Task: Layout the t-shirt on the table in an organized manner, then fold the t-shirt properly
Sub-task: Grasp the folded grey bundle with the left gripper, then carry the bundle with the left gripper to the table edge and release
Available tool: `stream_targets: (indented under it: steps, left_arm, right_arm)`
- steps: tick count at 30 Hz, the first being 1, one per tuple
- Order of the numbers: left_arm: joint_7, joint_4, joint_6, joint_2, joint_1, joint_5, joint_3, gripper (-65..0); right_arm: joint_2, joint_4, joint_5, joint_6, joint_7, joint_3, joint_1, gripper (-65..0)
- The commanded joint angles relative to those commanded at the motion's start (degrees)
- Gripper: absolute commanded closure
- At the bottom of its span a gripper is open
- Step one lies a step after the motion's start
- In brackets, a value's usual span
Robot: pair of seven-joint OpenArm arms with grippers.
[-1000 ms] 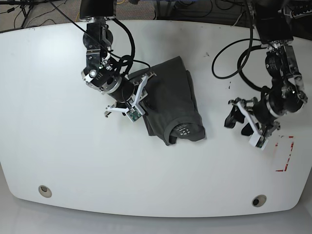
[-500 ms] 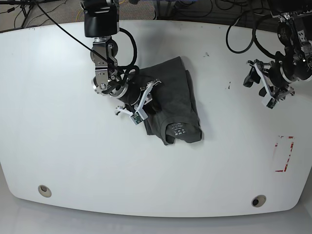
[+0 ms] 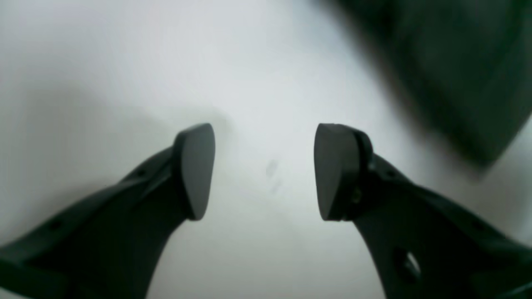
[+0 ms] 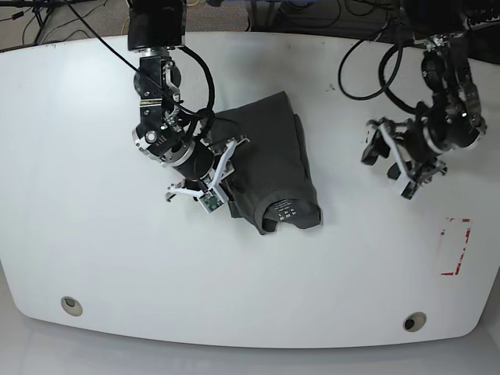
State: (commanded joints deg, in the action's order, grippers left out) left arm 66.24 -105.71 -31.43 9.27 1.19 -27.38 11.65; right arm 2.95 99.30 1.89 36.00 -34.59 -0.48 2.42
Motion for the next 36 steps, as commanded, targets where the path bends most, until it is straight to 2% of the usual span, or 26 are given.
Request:
stream_targets:
  steps: [1, 3, 7, 14, 15, 16, 20, 22, 26, 28, 31, 36]
  left_arm:
    - [-0.09, 0.09, 1.67, -1.49, 1.41, 1.76, -2.29, -35.8]
    - [-1.14, 0.35, 3.43, -3.87, 2.9, 3.87, -5.71, -35.8]
    - [-6.86, 0.53, 6.86, -8.97, 3.69, 8.44, -10.9, -36.1]
    - [-17.76, 5.8, 18.02, -16.7, 1.67, 18.73, -18.81, -36.1]
    - [-18.81, 6.24, 18.73, -17.05, 1.49, 19.43, -19.52, -36.1]
    - [-21.63, 7.74, 20.75, -17.67, 0.53, 20.84, -21.8, -36.1]
    - [-27.96, 10.46, 26.2, -18.02, -1.41, 23.3, -26.64, -36.1]
    - [-31.74, 12.84, 30.95, -18.02, -2.29, 24.09, -29.54, -36.1]
    - [-35.78, 17.58, 38.51, -17.67, -2.64, 24.44, -34.02, -36.3]
    - [-36.57, 20.22, 40.88, -17.58, -2.46, 24.44, -35.08, -36.3]
    - [-37.1, 24.88, 42.11, -17.58, -2.37, 24.26, -34.81, -36.4]
    - [-36.75, 30.59, 42.11, -17.58, -1.32, 24.09, -31.3, -36.4]
  right_arm:
    - [0.53, 1.14, 0.0, 0.0, -0.18, 0.0, -0.79, -12.2]
    - [1.23, 2.55, 0.0, 0.0, -0.44, 0.62, -1.58, -12.2]
    - [1.14, 4.4, 0.53, 0.0, -0.62, 4.84, -3.16, -12.2]
    - [1.05, 7.12, 0.62, 0.53, -0.62, 13.45, -5.1, -12.2]
    - [1.05, 7.3, 0.62, 0.53, -0.62, 14.15, -5.45, -12.2]
    - [1.05, 7.74, 0.62, 0.53, -0.62, 15.38, -5.98, -12.2]
    - [1.05, 9.49, 0.62, 0.53, -0.62, 17.32, -6.95, -12.2]
    - [1.05, 9.85, 0.62, 0.53, -0.62, 18.02, -7.74, -12.2]
    - [1.05, 10.02, 0.62, 0.62, -0.62, 20.13, -8.44, -12.2]
    - [1.05, 10.02, 0.62, 0.62, -0.62, 20.92, -8.62, -12.2]
    - [1.05, 10.02, 0.7, 0.62, -0.62, 21.45, -8.7, -12.2]
    - [1.05, 10.11, 0.7, 0.62, -0.62, 21.45, -9.05, -12.2]
